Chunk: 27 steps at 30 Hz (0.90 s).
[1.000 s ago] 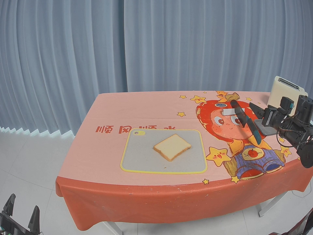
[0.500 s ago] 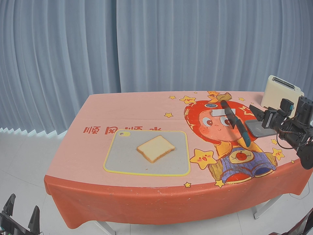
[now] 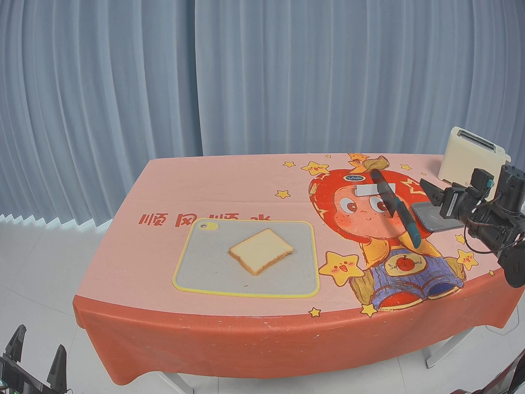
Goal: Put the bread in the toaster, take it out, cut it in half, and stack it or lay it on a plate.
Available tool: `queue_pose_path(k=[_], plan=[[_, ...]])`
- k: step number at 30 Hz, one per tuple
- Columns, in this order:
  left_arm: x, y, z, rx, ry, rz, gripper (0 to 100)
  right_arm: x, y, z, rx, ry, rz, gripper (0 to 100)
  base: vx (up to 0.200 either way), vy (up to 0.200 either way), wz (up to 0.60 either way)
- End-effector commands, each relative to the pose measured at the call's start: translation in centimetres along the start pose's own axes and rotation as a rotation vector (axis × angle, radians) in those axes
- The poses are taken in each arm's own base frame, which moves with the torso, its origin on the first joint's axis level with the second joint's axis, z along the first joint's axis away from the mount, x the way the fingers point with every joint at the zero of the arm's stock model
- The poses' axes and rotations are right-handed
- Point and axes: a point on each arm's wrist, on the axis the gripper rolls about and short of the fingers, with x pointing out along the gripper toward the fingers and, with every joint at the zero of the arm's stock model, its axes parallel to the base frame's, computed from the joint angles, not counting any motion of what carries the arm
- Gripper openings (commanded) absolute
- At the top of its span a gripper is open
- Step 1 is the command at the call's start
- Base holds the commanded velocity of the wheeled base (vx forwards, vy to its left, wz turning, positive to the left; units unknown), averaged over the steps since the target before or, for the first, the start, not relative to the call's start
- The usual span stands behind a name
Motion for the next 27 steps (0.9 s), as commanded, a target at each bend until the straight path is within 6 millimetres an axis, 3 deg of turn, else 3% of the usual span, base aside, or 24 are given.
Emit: queue_pose_path(k=[1, 16, 22, 27], plan=[[0.0, 0.0, -0.5, 0.000, 0.001, 0.001, 100, -0.3, 0.0, 0.1, -0.003, -0.006, 0.002, 100, 0.000, 0.000, 0.00], [0.0, 0.0, -0.5, 0.000, 0.001, 0.001, 100, -1.9, 0.9, -0.6, -0.027, 0.014, -0.019, 100, 0.000, 0.000, 0.00], [0.0, 0.0, -0.5, 0.000, 0.001, 0.001, 100, -1.1, 1.0, -0.3, -0.034, 0.015, -0.012, 100, 0.000, 0.000, 0.00], [0.0, 0.0, -0.5, 0.000, 0.001, 0.001, 100, 0.6, 0.8, -0.6, -0.035, 0.032, -0.023, 100, 0.000, 0.000, 0.00]])
